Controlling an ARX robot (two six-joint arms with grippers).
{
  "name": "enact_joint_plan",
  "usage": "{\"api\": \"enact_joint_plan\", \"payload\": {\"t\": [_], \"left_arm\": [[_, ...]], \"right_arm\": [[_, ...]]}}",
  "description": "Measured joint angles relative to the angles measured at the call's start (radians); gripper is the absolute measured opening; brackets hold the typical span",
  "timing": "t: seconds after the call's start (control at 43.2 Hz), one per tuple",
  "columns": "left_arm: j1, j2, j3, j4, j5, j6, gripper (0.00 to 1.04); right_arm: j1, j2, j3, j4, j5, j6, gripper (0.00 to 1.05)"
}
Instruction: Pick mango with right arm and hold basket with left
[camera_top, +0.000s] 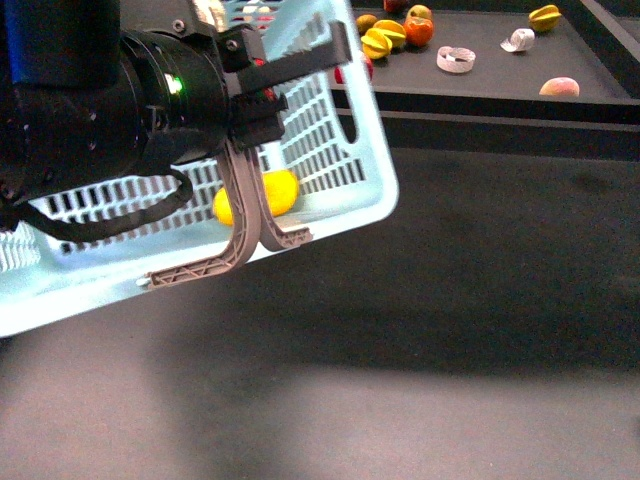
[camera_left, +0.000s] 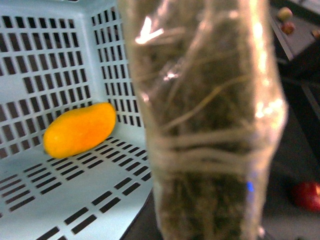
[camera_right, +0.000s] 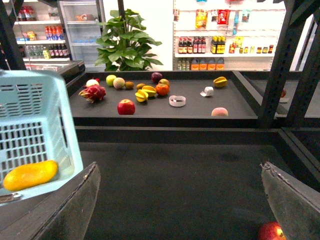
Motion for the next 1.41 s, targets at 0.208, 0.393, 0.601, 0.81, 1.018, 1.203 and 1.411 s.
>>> {"api": "enact_joint_plan", "payload": {"t": [0.208,0.393,0.601,0.81,1.018,1.203,1.411], "left_arm": [[0.07,0.056,0.105,-0.117,-0.083,-0.305,0.07],[0.148,0.158,0.219,-0.172,-0.109,-0.638,0.07],[0.171,0.312,0.356,-0.225,-0.097,-0.953,0.07],[0.193,0.386,0.401,-0.169,-0.143,-1.046,0.07],[0.205,0.399,0.415,-0.165,-0.158,-1.062,0.16],[0.207,0.285,0.323,-0.219,-0.156,-0.967,0.65],[0.233,0.072,0.165,-0.203,-0.13,-0.836,0.95]], "right_arm": [[0.0,0.0,0.0,0.0,0.0,0.0,0.96],[0.0,0.0,0.0,0.0,0.0,0.0,0.96],[0.0,0.0,0.0,-0.001,0.0,0.0,0.96],[0.0,0.0,0.0,-0.001,0.0,0.0,0.96],[0.0,0.0,0.0,-0.001,0.0,0.0,0.96],[0.0,0.0,0.0,-0.001,0.0,0.0,0.96],[0.0,0.0,0.0,-0.001,0.0,0.0,0.96]]}}
